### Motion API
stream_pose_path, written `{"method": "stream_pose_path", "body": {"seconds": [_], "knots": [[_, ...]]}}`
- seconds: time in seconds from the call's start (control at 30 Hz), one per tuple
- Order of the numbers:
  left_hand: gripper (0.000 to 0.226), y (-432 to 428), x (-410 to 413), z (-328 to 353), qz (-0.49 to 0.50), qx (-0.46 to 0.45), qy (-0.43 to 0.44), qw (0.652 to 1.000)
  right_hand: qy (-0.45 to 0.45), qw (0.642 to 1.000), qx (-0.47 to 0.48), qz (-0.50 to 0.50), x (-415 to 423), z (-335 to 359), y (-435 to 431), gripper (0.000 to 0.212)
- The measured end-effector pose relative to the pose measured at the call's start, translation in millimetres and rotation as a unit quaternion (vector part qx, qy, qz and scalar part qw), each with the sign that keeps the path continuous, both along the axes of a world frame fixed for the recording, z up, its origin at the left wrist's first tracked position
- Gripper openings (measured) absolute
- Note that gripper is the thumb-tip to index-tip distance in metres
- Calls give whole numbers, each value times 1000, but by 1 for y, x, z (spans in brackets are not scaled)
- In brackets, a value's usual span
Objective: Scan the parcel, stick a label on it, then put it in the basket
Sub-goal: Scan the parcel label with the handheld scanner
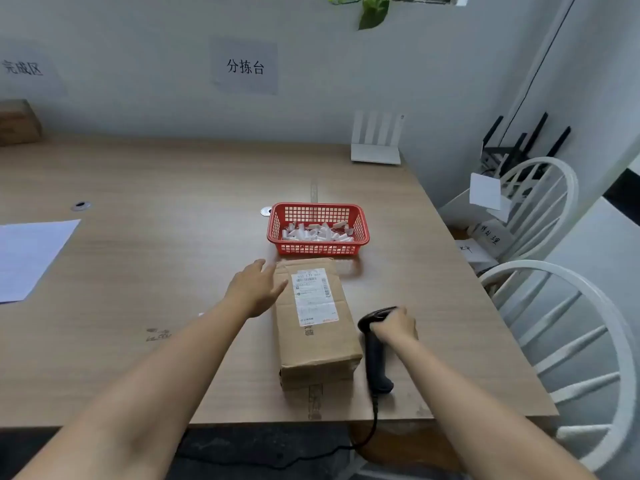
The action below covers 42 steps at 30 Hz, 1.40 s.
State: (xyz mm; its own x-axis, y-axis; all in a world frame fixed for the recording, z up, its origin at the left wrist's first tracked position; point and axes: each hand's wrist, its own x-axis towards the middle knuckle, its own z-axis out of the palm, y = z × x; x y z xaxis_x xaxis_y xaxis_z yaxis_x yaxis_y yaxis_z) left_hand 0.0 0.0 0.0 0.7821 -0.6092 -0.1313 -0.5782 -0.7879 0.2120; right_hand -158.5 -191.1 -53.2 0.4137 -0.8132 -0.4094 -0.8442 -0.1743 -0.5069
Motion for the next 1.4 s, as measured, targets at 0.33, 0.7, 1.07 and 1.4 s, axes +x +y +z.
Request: {"method": "stream_pose_path", "body": {"seconds": [0.33,0.7,1.07,1.4], "knots": [[62,5,-16,-27,22,-11,58,998,47,998,52,-2,-14,-46,24,71],[71,19,-24,-54,25,-47,100,994,-194,980,51,-21,10,0,18,41],[55,7,-36,-70,160,-238,380,880,-235,968,45,82,30,22,45,19],[57,10,-43,-85,226,-380,522,730,-265,960,45,76,23,19,47,14]]}}
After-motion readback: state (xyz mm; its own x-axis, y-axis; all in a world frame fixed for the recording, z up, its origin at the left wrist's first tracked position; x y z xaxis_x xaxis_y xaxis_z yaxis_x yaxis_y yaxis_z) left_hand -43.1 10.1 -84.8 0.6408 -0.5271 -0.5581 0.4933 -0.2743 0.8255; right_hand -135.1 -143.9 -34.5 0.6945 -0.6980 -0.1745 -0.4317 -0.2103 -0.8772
